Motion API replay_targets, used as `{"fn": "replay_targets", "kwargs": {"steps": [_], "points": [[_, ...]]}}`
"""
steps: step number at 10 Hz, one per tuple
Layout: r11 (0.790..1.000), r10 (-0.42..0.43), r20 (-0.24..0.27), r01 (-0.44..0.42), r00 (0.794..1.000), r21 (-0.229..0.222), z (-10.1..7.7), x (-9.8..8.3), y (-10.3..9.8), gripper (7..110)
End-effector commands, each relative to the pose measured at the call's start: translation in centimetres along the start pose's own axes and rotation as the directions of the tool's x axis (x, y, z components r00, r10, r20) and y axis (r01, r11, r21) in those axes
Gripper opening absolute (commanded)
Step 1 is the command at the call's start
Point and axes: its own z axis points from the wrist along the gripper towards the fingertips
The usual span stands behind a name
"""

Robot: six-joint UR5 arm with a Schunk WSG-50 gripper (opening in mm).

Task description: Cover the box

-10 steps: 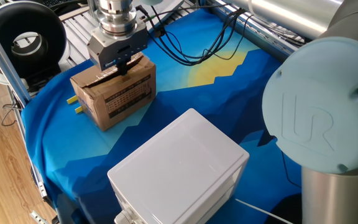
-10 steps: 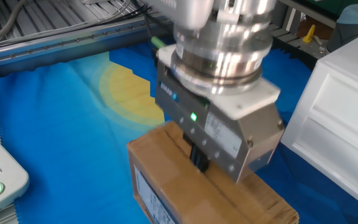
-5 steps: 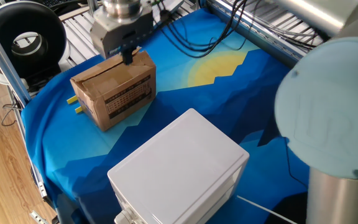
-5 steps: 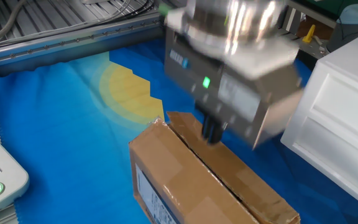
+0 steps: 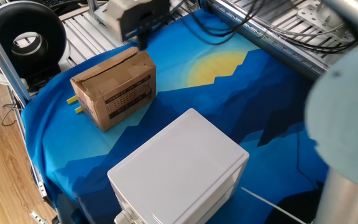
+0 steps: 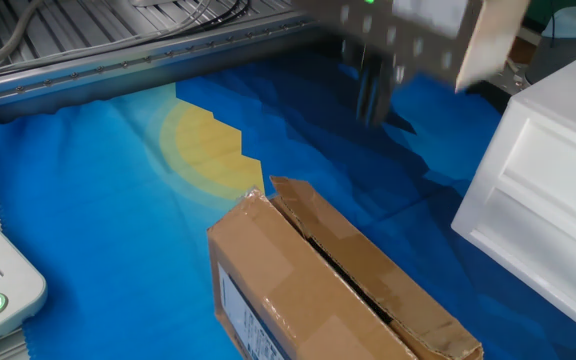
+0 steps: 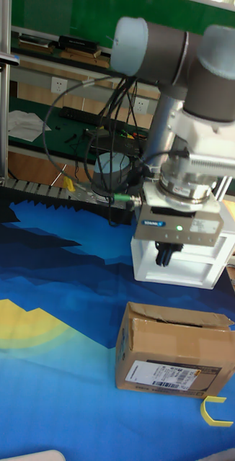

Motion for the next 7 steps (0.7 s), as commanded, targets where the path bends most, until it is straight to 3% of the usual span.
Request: {"fn": "replay_targets", "kwargs": {"steps": [1, 3, 7], "points": [[0.999, -0.035, 0.028, 0.034, 0.999, 0.014, -1.6, 2.0, -2.5, 7], [0.998, -0.053, 0.031, 0.054, 0.998, -0.013, -1.1, 2.6, -3.4, 7], [0.997, -0.077, 0.025, 0.077, 0.997, 0.015, -0.2, 1.9, -3.9, 7]]}}
